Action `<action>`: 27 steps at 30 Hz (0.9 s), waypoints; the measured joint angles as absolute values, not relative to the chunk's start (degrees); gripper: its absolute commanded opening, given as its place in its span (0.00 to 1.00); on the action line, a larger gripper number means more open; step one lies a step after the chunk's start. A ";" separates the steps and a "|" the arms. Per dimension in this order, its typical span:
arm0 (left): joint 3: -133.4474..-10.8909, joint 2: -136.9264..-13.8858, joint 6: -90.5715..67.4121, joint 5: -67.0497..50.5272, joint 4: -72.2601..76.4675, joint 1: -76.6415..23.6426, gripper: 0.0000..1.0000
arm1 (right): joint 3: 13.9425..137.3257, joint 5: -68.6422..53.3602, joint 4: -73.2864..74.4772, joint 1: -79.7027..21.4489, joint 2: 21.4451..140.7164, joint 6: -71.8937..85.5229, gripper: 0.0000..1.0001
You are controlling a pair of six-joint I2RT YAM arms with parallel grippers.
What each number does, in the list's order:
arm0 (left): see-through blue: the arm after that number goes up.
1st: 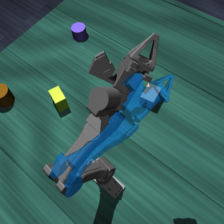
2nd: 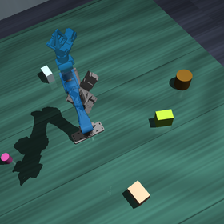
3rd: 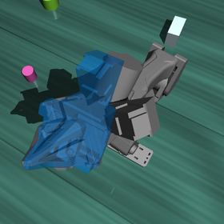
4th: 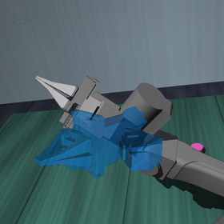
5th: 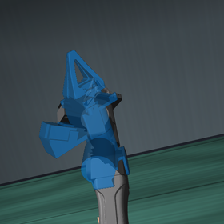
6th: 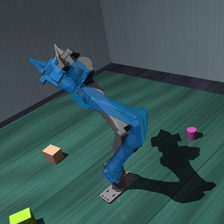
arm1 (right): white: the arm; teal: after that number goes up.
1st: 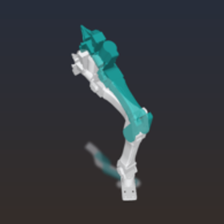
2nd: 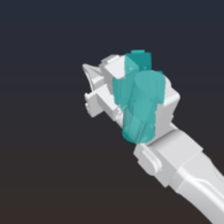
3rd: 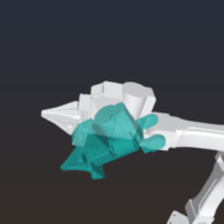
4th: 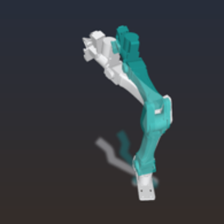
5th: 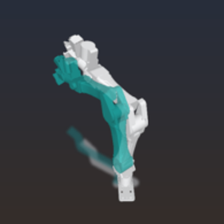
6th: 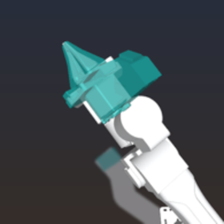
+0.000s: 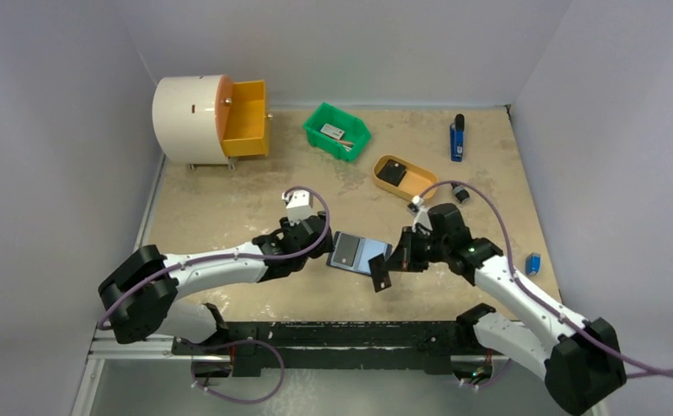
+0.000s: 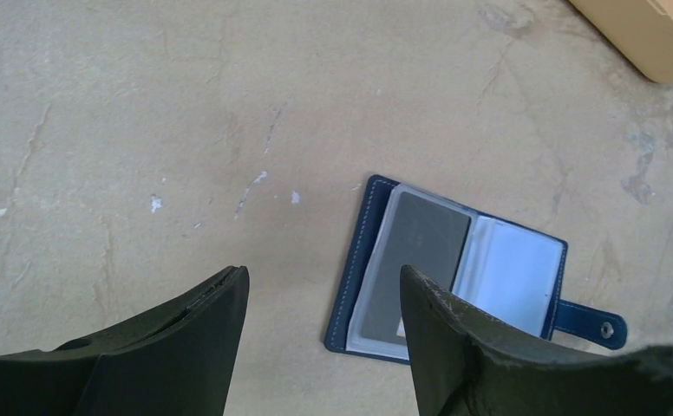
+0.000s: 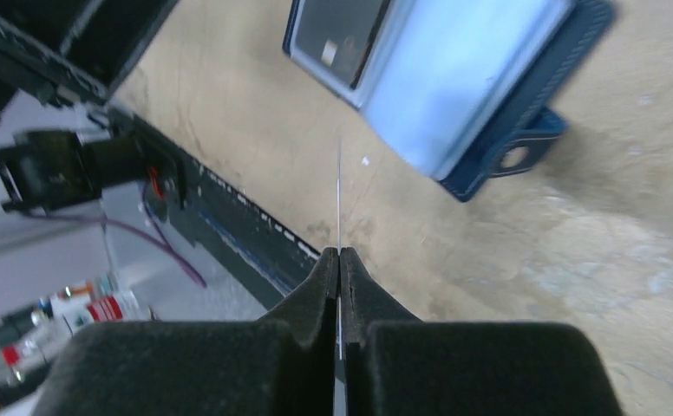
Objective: Put the credit cards into the card holder
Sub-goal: Adjust the card holder at the center of the board.
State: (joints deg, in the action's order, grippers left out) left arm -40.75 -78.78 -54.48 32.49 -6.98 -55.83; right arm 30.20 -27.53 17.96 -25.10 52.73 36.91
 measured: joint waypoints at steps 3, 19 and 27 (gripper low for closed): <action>-39.00 -77.56 -55.18 32.86 -7.44 -55.64 0.63 | 31.31 -29.52 17.28 -29.98 58.00 35.73 0.00; -36.62 -74.74 -56.64 33.43 -8.23 -55.64 0.63 | 23.70 -31.55 8.36 -33.06 66.17 44.86 0.00; -35.11 -74.74 -56.64 33.21 -7.29 -55.64 0.63 | 21.85 -26.04 5.93 -31.11 63.07 51.83 0.00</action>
